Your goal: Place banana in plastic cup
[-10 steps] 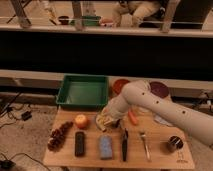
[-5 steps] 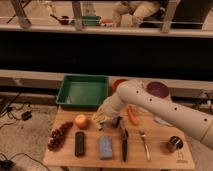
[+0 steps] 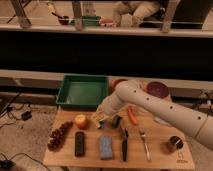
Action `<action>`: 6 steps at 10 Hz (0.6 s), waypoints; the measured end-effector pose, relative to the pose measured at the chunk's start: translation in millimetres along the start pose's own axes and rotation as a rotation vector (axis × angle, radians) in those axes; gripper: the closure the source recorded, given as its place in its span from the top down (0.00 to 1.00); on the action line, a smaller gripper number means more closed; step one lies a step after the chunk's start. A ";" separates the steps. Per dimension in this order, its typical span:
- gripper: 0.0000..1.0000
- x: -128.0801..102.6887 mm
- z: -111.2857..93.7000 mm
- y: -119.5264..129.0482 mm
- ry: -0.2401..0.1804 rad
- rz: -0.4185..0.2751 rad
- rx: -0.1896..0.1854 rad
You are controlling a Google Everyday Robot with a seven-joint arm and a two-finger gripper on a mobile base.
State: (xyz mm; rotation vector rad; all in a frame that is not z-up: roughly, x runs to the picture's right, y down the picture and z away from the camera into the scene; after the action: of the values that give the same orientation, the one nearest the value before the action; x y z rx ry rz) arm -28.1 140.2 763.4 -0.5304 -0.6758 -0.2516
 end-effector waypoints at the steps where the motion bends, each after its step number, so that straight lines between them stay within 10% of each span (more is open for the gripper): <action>1: 0.00 2.6 1.7 -0.9 0.000 0.002 0.001; 6: 0.00 9.5 6.9 -9.4 0.004 0.003 0.014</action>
State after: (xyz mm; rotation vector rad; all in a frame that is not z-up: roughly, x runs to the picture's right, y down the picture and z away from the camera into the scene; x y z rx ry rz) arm -28.2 135.6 777.8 -0.5172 -0.6723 -0.2448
